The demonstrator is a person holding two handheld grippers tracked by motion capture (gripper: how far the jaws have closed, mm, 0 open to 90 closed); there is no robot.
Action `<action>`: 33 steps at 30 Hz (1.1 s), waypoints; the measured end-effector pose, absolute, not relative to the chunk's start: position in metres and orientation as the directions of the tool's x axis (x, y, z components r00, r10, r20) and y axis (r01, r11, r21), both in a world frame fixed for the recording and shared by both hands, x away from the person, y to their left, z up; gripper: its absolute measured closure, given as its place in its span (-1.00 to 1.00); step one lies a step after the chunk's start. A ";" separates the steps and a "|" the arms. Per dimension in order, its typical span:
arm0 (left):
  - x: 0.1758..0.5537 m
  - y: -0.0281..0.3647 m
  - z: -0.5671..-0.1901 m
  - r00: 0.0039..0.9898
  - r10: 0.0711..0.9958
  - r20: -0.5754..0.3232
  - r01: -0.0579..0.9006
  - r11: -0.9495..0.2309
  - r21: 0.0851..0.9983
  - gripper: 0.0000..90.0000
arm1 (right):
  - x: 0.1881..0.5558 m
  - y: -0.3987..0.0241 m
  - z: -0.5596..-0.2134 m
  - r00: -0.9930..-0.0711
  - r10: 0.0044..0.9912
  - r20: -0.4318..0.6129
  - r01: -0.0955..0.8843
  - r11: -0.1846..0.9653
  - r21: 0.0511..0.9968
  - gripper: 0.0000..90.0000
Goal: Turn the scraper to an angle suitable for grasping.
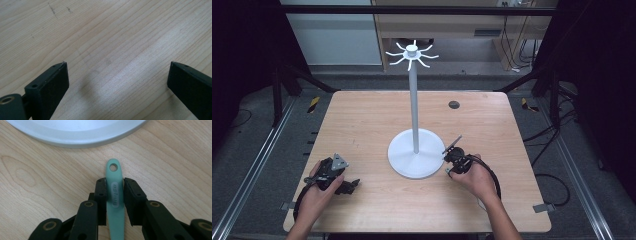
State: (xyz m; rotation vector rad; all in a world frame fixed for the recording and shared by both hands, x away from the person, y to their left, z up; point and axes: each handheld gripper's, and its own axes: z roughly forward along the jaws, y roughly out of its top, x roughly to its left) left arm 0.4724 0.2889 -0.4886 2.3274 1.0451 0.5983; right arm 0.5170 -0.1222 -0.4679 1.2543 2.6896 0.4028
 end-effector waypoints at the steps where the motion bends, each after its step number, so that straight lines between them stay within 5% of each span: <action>1: 0.473 0.289 -0.489 0.606 0.775 0.180 0.548 -0.571 0.611 -0.92 | 0.517 -0.124 -0.466 -0.645 0.764 -0.023 0.721 0.618 0.314 0.64; 15: 0.473 0.289 -0.489 0.606 0.775 0.181 0.549 -0.572 0.610 -0.92 | 0.500 -0.151 -0.419 -0.597 0.802 0.028 0.693 0.498 0.522 0.65; 33: 0.473 0.290 -0.489 0.604 0.776 0.181 0.551 -0.571 0.609 -0.92 | 0.487 -0.173 -0.376 -0.572 0.820 0.019 0.634 0.428 0.644 0.66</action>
